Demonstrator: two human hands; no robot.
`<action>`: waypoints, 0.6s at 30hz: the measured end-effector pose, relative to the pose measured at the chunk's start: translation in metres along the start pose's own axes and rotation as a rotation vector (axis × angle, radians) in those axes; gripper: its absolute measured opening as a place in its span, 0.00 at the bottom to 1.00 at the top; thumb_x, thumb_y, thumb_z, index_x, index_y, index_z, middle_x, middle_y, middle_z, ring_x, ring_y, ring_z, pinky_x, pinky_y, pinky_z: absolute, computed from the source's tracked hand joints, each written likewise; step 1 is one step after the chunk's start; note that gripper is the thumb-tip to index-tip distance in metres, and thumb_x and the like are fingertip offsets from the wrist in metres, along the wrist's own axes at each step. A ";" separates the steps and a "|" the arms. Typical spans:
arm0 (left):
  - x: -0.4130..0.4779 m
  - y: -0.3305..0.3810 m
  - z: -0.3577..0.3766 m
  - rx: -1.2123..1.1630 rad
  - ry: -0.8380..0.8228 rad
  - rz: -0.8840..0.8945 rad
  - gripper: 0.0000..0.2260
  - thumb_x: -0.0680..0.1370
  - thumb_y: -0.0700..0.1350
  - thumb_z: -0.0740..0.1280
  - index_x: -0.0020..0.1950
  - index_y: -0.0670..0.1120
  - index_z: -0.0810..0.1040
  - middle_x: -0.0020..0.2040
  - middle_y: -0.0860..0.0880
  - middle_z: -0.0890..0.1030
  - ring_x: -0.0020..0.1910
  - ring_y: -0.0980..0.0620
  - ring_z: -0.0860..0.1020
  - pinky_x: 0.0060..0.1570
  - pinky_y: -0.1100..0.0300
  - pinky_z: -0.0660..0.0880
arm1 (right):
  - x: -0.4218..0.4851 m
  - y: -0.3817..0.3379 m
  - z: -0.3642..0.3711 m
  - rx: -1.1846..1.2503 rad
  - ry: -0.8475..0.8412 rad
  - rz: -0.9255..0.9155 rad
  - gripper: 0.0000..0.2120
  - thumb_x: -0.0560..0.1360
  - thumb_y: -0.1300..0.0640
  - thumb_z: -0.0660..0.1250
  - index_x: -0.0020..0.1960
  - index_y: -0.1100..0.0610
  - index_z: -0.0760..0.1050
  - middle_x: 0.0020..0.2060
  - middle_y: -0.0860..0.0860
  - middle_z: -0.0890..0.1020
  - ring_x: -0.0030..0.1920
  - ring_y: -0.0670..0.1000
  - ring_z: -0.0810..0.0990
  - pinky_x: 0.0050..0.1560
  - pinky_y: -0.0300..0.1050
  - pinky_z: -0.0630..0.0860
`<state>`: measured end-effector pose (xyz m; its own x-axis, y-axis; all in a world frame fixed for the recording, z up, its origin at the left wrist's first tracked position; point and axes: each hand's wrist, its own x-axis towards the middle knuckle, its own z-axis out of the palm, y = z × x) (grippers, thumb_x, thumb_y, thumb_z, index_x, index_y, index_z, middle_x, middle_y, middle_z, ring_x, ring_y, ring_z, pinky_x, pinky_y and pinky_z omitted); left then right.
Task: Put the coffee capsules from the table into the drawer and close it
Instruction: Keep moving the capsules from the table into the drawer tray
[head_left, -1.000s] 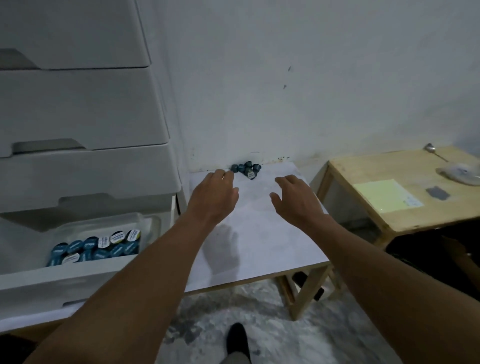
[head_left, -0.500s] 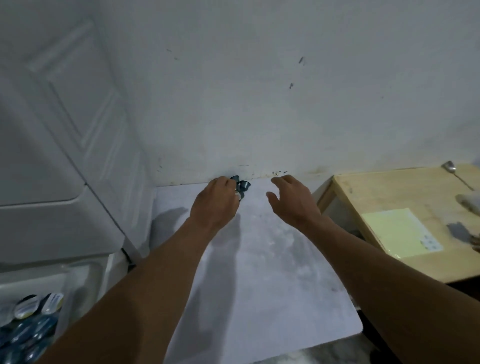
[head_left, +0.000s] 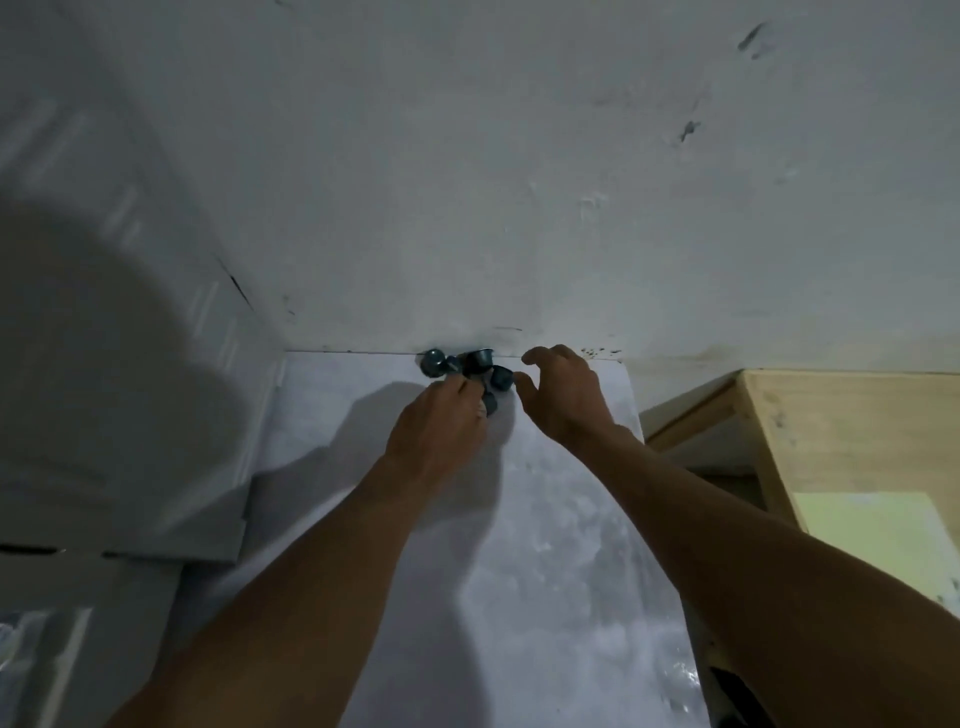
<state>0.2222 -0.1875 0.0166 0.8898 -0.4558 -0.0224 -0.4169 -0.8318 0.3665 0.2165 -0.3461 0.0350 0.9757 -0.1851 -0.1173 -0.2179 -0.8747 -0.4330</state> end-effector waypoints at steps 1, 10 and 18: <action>0.003 -0.002 0.006 -0.001 -0.011 -0.017 0.12 0.78 0.44 0.62 0.59 0.42 0.76 0.56 0.43 0.77 0.52 0.43 0.77 0.48 0.51 0.76 | 0.006 0.001 0.005 0.013 -0.013 0.009 0.16 0.77 0.53 0.62 0.63 0.58 0.74 0.58 0.58 0.77 0.57 0.59 0.76 0.56 0.48 0.71; 0.023 -0.012 0.041 -0.042 -0.034 -0.091 0.17 0.75 0.45 0.66 0.64 0.46 0.73 0.59 0.45 0.75 0.55 0.45 0.76 0.50 0.54 0.74 | 0.042 0.011 0.048 0.135 -0.087 0.097 0.16 0.77 0.51 0.63 0.61 0.58 0.74 0.55 0.60 0.76 0.53 0.62 0.76 0.53 0.49 0.72; 0.029 -0.019 0.054 -0.082 -0.025 -0.104 0.19 0.75 0.47 0.66 0.66 0.45 0.72 0.58 0.44 0.76 0.55 0.44 0.76 0.52 0.51 0.76 | 0.051 0.019 0.063 0.213 -0.104 0.111 0.11 0.75 0.53 0.66 0.53 0.57 0.77 0.48 0.59 0.78 0.51 0.58 0.75 0.44 0.41 0.65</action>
<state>0.2454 -0.2020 -0.0416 0.9220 -0.3773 -0.0873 -0.3053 -0.8468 0.4356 0.2608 -0.3436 -0.0352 0.9406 -0.2178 -0.2604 -0.3336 -0.7354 -0.5898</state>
